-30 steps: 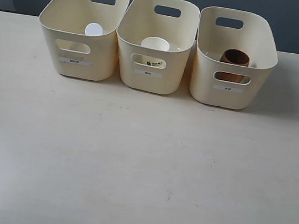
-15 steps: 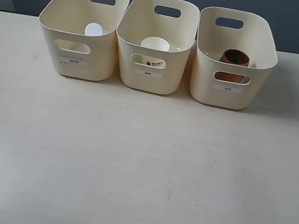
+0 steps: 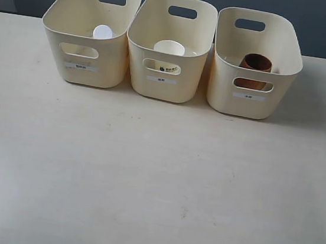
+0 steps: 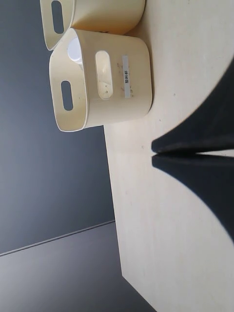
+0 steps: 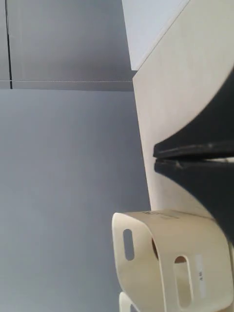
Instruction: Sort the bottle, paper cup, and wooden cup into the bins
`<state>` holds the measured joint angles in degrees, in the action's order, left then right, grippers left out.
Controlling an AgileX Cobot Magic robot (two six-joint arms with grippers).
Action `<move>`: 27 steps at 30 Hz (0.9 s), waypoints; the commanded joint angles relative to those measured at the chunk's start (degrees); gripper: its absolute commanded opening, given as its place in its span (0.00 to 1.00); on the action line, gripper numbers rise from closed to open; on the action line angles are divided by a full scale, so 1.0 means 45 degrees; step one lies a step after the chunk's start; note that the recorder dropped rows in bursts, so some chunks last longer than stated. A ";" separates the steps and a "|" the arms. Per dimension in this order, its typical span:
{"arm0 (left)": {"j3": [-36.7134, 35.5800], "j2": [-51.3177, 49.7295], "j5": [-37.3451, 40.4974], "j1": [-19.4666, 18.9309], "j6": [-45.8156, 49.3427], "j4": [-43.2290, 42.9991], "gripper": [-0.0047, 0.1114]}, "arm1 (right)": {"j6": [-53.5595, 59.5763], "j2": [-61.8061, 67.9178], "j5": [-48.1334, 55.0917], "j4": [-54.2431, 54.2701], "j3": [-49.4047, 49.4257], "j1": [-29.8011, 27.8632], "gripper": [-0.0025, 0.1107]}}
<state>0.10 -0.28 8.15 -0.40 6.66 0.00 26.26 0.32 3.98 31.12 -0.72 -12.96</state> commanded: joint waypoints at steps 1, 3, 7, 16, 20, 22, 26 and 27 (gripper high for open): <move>-0.0023 0.0063 -0.0089 -0.0006 -0.0018 0.0000 0.04 | 0.0315 -0.0072 -0.0137 -0.1146 0.0160 0.0227 0.02; -0.0023 0.0063 -0.0089 -0.0006 -0.0018 0.0000 0.04 | 0.0336 -0.0072 0.0054 -0.1585 0.0160 0.0449 0.02; -0.0023 0.0063 -0.0089 -0.0006 -0.0018 0.0000 0.04 | 0.0412 -0.0072 0.0275 -0.1615 0.0160 0.0925 0.02; -0.0023 0.0063 -0.0089 -0.0006 -0.0018 0.0000 0.04 | 0.0505 -0.0072 0.1109 -0.1690 0.0160 0.1654 0.02; -0.0023 0.0063 -0.0089 -0.0006 -0.0018 0.0000 0.04 | 0.0505 -0.0072 0.1129 -0.1560 0.0160 0.1654 0.02; -0.0023 0.0063 -0.0089 -0.0006 -0.0018 0.0000 0.04 | 0.0505 -0.0072 0.1129 -0.1393 0.0160 0.1654 0.02; -0.0023 0.0063 -0.0089 -0.0006 -0.0018 0.0000 0.04 | -0.0500 -0.0072 0.1129 -0.2873 0.0160 0.1654 0.02; -0.0023 0.0063 -0.0089 -0.0006 -0.0018 0.0000 0.04 | -0.1779 -0.0072 0.1129 -0.4091 0.0160 0.1654 0.02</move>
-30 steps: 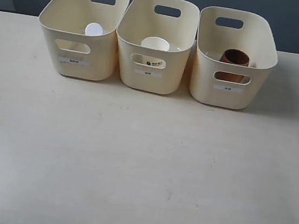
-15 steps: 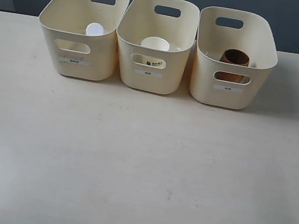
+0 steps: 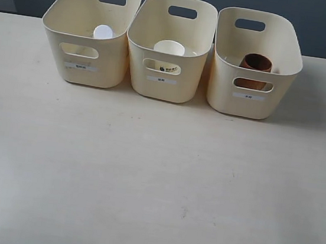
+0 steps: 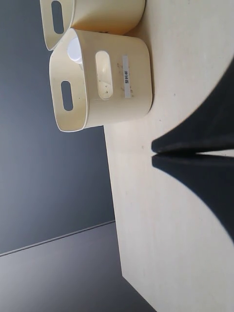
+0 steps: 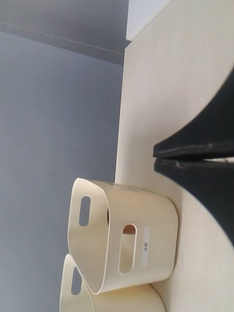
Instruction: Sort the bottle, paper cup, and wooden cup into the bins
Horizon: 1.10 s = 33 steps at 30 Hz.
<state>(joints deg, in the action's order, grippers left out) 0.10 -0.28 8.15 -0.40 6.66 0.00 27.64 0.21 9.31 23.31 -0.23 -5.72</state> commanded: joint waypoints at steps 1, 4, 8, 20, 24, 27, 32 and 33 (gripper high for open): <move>-0.0023 0.0063 -0.0089 -0.0006 -0.0018 0.0000 0.04 | -0.3535 -0.0048 -0.0056 -0.3662 0.0052 0.0046 0.02; -0.0023 0.0063 -0.0089 -0.0006 -0.0018 0.0000 0.04 | -0.6053 -0.0048 -0.0088 -0.5833 0.0052 0.0046 0.02; -0.0023 0.0063 -0.0089 -0.0006 -0.0018 0.0000 0.04 | -0.6051 -0.0048 -0.0108 -0.5807 0.0052 0.0046 0.02; -0.0023 0.0063 -0.0089 -0.0006 -0.0018 0.0000 0.04 | -0.5798 -0.0048 -0.0108 -0.5574 0.0052 0.0046 0.02; -0.0023 0.0063 -0.0089 -0.0006 -0.0018 0.0000 0.04 | -0.5798 -0.0048 -0.0108 -0.5574 0.0052 0.0046 0.02; -0.0023 0.0063 -0.0089 -0.0006 -0.0018 0.0000 0.04 | -0.5798 -0.0048 -0.0108 -0.5574 0.0052 0.0046 0.02; -0.0023 0.0063 -0.0089 -0.0006 -0.0018 0.0000 0.04 | -0.5798 -0.0048 -0.0108 -0.5574 0.0052 0.0046 0.02; -0.0023 0.0063 -0.0089 -0.0006 -0.0018 0.0000 0.04 | -0.5798 -0.0048 -0.0108 -0.5574 0.0052 0.0046 0.02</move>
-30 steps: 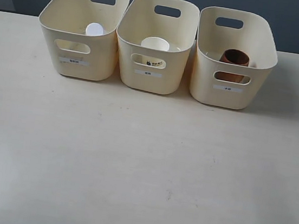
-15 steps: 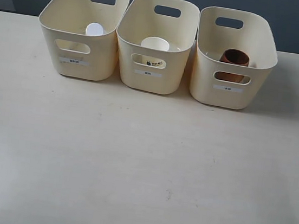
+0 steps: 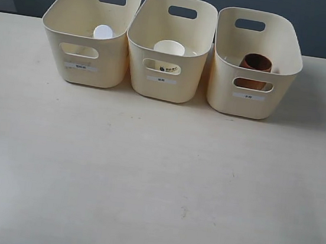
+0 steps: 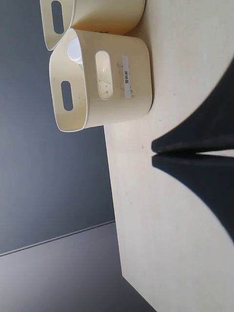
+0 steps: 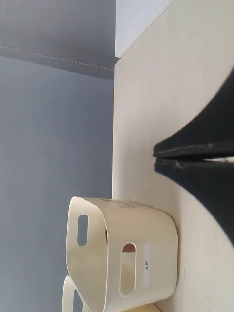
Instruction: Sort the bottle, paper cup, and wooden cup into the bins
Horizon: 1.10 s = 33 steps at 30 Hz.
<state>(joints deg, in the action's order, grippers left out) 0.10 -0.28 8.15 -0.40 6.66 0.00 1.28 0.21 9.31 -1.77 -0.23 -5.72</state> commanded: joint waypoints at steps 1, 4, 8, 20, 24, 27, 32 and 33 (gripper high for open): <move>-0.0023 0.0063 -0.0089 -0.0006 -0.0018 0.0000 0.04 | 0.0060 -0.0048 -0.0108 -0.0001 0.0052 0.0046 0.02; -0.0023 0.0063 -0.0089 -0.0006 -0.0018 0.0000 0.04 | 0.0060 -0.0048 -0.0108 0.0208 0.0052 0.0046 0.02; -0.0023 0.0063 -0.0089 -0.0006 -0.0018 0.0000 0.04 | 0.0060 -0.0048 -0.0108 0.0208 0.0052 0.0046 0.02; -0.0023 0.0063 -0.0089 -0.0006 -0.0018 0.0000 0.04 | 0.0060 -0.0048 -0.0108 0.0208 0.0052 0.0046 0.02; -0.0023 0.0063 -0.0089 -0.0006 -0.0018 0.0000 0.04 | 0.0060 -0.0048 -0.0108 0.0208 0.0052 0.0046 0.02; -0.0023 0.0063 -0.0089 -0.0006 -0.0018 0.0000 0.04 | 0.0060 -0.0048 -0.0108 0.0208 0.0052 0.0046 0.02; -0.0023 0.0063 -0.0089 -0.0006 -0.0018 0.0000 0.04 | 0.0060 -0.0048 -0.0108 0.0208 0.0052 0.0046 0.02; -0.0023 0.0063 -0.0089 -0.0006 -0.0018 0.0000 0.04 | 0.0060 -0.0048 -0.0108 0.0208 0.0052 0.0046 0.02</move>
